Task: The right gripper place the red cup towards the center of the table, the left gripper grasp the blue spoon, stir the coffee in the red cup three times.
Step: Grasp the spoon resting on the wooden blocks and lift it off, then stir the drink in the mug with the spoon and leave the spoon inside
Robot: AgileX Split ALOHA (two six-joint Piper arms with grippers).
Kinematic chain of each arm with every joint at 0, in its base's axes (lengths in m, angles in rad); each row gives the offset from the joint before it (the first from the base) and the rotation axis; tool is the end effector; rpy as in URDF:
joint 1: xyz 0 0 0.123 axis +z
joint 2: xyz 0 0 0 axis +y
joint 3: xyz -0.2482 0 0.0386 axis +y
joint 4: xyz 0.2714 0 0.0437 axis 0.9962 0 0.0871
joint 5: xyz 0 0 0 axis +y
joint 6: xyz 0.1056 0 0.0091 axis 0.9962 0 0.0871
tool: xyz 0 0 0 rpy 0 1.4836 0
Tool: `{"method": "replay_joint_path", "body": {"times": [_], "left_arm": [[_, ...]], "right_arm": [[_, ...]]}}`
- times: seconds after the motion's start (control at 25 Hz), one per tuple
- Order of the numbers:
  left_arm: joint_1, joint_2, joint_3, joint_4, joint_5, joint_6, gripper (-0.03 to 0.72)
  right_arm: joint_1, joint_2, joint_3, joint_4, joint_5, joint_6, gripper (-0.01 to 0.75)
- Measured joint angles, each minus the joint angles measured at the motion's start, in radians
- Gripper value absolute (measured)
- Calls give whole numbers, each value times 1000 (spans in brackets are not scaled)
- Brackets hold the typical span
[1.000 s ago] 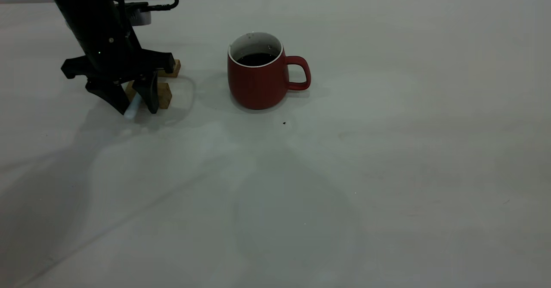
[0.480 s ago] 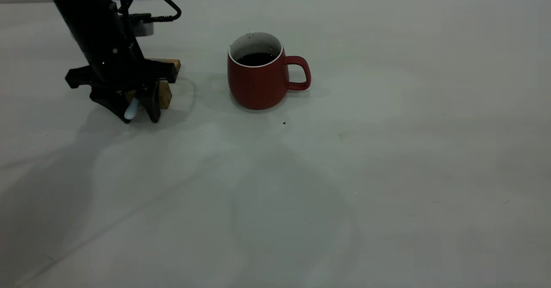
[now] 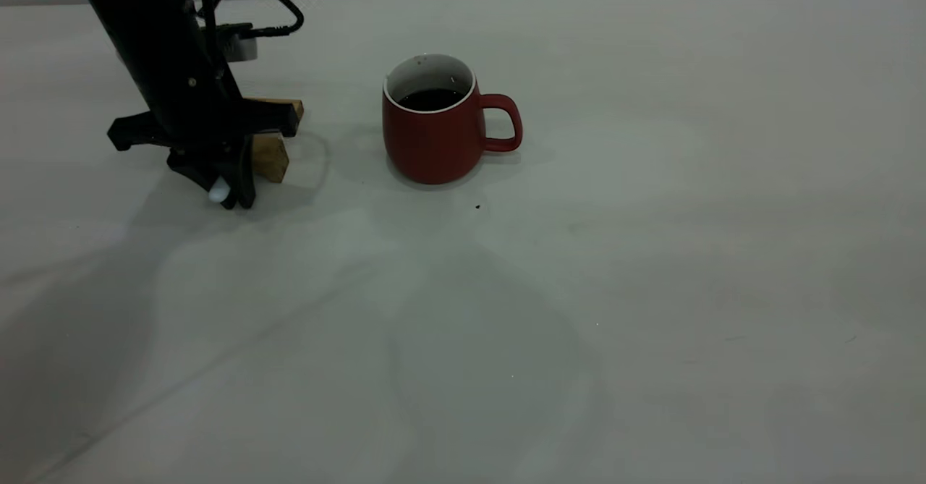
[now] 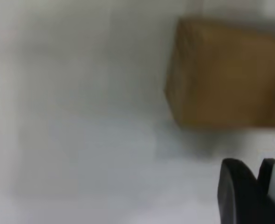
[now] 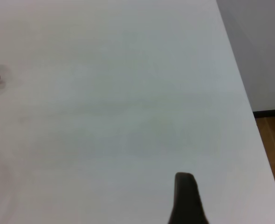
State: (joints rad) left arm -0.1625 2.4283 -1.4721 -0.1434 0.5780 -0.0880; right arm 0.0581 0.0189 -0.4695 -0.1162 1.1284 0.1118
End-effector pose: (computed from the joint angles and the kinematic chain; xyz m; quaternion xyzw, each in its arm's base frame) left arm 0.4117 -0.0759 -0.0451 -0.0204 0.9970 -0.0502 0.0559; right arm 0.0660 -0.0073 0.2652 0.0264 0.8804 -0.0179 0.4731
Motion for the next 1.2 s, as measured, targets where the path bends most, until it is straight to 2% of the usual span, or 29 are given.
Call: {"method": "replay_joint_path", "body": {"times": [0.12, 0.28, 0.48, 0.6, 0.8, 0.96, 1.2], "left_arm": [[0, -62, 0, -81, 39, 0, 116], [0, -134, 0, -276, 60, 0, 116], [0, -180, 0, -640, 98, -5, 116], [0, -180, 0, -911, 165, -38, 116], [0, -180, 0, -1225, 252, -86, 116], [0, -180, 0, -1347, 313, -284, 116], [-5, -180, 0, -1379, 323, -746, 116]], "right_arm": [[0, 0, 0, 0, 0, 0, 574], [0, 0, 0, 0, 0, 0, 574], [0, 0, 0, 0, 0, 0, 574], [0, 0, 0, 0, 0, 0, 574], [0, 0, 0, 0, 0, 0, 574], [0, 0, 0, 0, 0, 0, 574], [0, 0, 0, 0, 0, 0, 574]]}}
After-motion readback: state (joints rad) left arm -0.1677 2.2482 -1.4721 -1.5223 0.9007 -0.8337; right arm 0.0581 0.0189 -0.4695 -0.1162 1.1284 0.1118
